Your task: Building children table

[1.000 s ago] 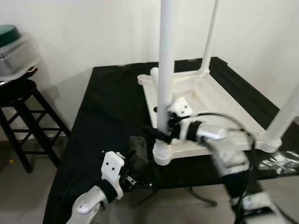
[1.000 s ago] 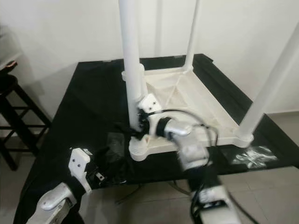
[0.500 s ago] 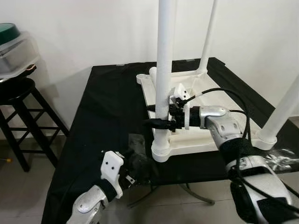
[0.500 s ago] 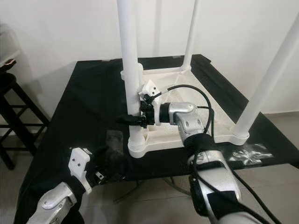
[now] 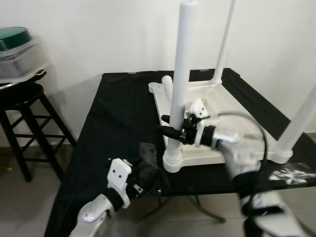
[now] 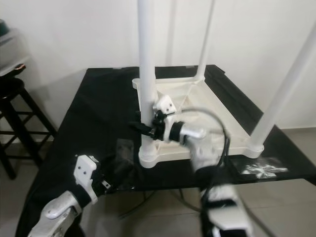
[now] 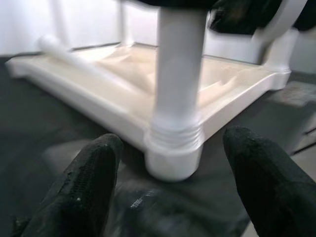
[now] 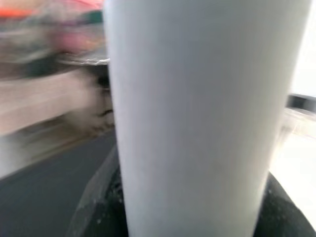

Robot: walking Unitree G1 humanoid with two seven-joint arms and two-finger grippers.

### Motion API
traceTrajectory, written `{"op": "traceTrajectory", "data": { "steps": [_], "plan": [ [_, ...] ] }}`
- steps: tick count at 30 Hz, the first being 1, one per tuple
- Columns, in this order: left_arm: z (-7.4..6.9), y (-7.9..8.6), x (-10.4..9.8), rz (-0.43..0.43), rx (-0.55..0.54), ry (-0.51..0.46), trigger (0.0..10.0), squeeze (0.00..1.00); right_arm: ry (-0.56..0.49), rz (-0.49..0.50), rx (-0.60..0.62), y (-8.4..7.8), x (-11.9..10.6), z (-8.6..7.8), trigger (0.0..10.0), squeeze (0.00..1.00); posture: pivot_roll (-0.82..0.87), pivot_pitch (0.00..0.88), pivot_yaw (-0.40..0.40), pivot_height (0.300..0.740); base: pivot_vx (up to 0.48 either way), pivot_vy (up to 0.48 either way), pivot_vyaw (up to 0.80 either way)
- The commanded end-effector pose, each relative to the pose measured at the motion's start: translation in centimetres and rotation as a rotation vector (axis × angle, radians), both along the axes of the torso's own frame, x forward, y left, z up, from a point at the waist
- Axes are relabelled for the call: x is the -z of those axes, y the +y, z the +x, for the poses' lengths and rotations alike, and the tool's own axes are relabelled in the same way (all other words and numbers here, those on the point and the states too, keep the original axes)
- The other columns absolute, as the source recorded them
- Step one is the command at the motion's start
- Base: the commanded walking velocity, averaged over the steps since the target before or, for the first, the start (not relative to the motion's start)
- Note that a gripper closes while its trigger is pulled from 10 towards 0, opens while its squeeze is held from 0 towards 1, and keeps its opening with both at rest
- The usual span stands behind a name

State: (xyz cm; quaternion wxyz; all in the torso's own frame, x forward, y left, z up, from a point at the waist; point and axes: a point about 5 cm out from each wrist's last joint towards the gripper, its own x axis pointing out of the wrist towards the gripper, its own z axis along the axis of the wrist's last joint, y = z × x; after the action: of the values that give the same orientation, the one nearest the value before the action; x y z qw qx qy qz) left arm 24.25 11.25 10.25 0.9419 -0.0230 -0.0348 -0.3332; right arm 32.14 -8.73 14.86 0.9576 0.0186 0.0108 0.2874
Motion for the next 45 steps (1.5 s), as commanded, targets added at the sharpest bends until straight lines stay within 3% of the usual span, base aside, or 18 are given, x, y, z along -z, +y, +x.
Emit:
{"op": "traceTrajectory", "data": {
  "steps": [1,3,7,8,9,10,12,13,14,17,19,20,21,22,28,36,37,45],
  "plan": [
    [0.1,0.3,0.0,0.002,-0.001,-0.004,10.0,0.0,0.329,-0.11,0.191,-0.5,6.7,-2.8,0.0,0.0,0.04,0.0,0.013,0.74,0.0,0.0,0.0],
    [0.3,0.4,0.0,0.007,0.003,-0.006,10.0,0.0,0.3,-0.119,0.186,0.7,6.3,-2.8,0.0,0.0,0.02,0.0,0.025,0.74,0.0,0.0,0.0],
    [0.5,0.5,0.0,0.001,0.0,-0.005,10.0,0.0,0.258,-0.141,0.186,0.8,5.5,-1.6,0.0,0.0,0.02,0.0,0.019,0.74,0.0,0.0,0.0],
    [0.6,0.5,0.0,0.004,-0.005,-0.007,10.0,0.0,0.247,-0.148,0.19,0.9,5.1,-1.0,3.2,0.0,0.02,0.0,0.022,0.74,0.0,0.0,0.0],
    [0.6,0.5,0.0,0.004,-0.005,-0.007,10.0,0.0,0.247,-0.148,0.19,0.9,5.1,-1.0,3.2,0.0,0.02,0.0,0.022,0.74,0.0,0.0,0.0],
    [0.7,0.6,0.0,0.008,-0.009,-0.01,10.0,0.0,0.243,-0.147,0.177,0.9,4.8,-0.5,10.0,0.0,0.03,0.0,0.028,0.74,0.0,0.0,0.0],
    [0.7,0.6,0.0,0.008,-0.009,-0.01,10.0,0.0,0.243,-0.147,0.177,0.9,4.8,-0.5,10.0,0.0,0.03,0.0,0.028,0.74,0.0,0.0,0.0],
    [0.8,0.6,0.0,0.01,-0.012,-0.012,10.0,0.0,0.231,-0.145,0.166,0.8,4.3,-0.1,10.0,0.36,0.03,0.0,0.03,0.74,0.0,0.0,0.0],
    [0.8,0.5,0.0,0.012,-0.009,-0.015,10.0,0.0,0.217,-0.133,0.128,0.7,3.7,0.4,10.0,1.0,0.03,0.0,0.035,0.74,0.0,0.0,0.0],
    [0.9,0.1,0.0,0.003,0.015,-0.012,10.0,0.0,0.136,-0.086,-0.014,0.2,1.1,1.7,10.0,1.0,0.01,0.0,0.037,0.74,0.0,0.0,0.0],
    [0.9,0.1,0.0,0.003,0.015,-0.012,10.0,0.0,0.136,-0.086,-0.014,0.2,1.1,1.7,10.0,1.0,0.01,0.0,0.037,0.74,0.0,0.0,0.0],
    [0.9,0.0,0.0,-0.002,0.024,-0.008,10.0,0.0,0.079,-0.067,-0.113,0.1,-0.5,2.1,10.0,1.0,0.0,0.0,0.038,0.74,0.0,0.0,0.0],
    [1.0,-0.1,0.1,-0.007,0.029,-0.004,10.0,0.0,0.013,-0.088,-0.256,-0.2,-2.1,2.2,10.0,0.0,0.0,0.0,0.038,0.74,0.0,0.0,0.0],
    [1.1,-0.1,0.1,-0.009,0.032,-0.003,10.0,0.0,-0.032,-0.122,-0.378,-0.5,-3.1,2.2,10.0,0.0,0.01,0.0,0.035,0.74,0.0,0.0,0.0],
    [1.2,0.1,0.2,-0.002,0.02,-0.017,10.0,0.0,-0.032,-0.181,-0.663,-1.1,-4.5,3.3,10.0,0.0,0.03,0.0,0.022,0.74,0.0,0.0,0.0],
    [0.6,0.5,0.1,-0.013,0.009,-0.029,10.0,0.0,0.001,-0.167,-0.722,-1.0,-5.2,4.6,10.0,0.0,0.05,0.0,0.014,0.74,0.0,0.0,0.0],
    [0.1,0.6,0.0,-0.023,0.026,-0.037,10.0,0.0,0.019,-0.166,-0.758,-1.2,-5.2,4.6,0.0,0.0,0.06,0.0,0.011,0.74,0.0,0.0,0.0],
    [-1.5,1.4,-0.6,-0.015,0.085,-0.09,10.0,0.0,0.11,-0.179,-0.822,-3.9,-3.3,3.8,0.0,0.0,0.05,0.0,0.005,0.74,0.0,0.0,0.0]
  ]
}}
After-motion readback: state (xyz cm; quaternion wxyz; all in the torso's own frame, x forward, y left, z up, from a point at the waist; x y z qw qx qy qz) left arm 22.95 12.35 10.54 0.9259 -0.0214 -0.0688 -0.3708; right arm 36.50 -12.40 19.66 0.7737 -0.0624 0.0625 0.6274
